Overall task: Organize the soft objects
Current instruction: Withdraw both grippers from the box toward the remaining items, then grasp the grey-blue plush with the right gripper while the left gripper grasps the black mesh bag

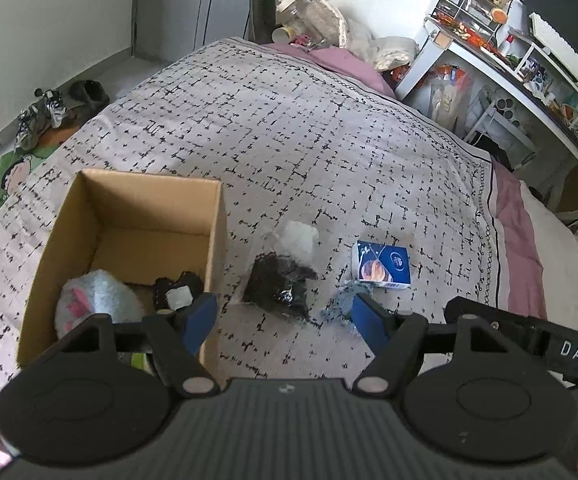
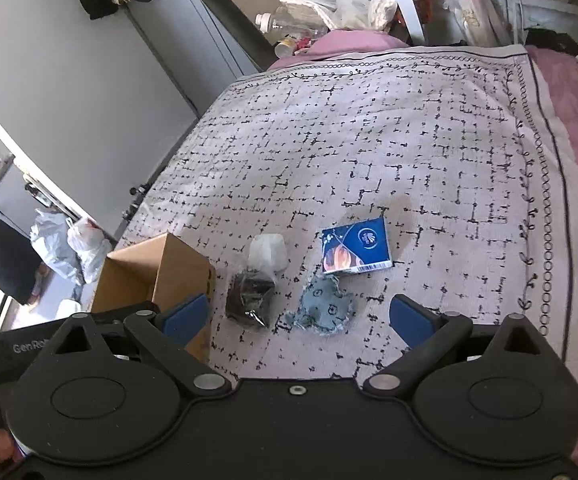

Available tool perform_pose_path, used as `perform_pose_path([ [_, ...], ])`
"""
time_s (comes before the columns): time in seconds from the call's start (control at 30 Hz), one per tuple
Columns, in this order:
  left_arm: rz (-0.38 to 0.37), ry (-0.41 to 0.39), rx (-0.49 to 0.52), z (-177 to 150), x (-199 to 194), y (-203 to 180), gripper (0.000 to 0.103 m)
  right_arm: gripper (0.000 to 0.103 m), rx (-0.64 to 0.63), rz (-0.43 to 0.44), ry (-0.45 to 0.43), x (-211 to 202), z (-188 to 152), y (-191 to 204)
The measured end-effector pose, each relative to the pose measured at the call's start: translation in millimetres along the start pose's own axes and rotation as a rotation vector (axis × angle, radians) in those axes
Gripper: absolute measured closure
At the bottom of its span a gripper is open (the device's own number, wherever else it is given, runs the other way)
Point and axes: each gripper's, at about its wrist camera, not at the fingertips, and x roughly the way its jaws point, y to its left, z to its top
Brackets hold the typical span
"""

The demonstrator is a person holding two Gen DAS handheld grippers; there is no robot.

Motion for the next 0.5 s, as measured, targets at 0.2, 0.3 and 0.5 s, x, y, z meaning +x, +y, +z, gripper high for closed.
perform_pose_path([
  [0.2,0.016,0.008,0.006,2.6,19.9,-9.8,0.033,0.005,0.047,0.012,0.023,22.7,-5.9,-18.9],
  [0.3,0.021,0.02,0.006,3.3,30.4,-13.8,0.034,0.005,0.076,0.024,0.042,33.1,-4.7,-28.3],
  [0.5,0.024,0.049,0.019,5.0,53.1,-23.8,0.042,0.01,0.118,0.041,0.093,53.0,-6.8,-41.9],
])
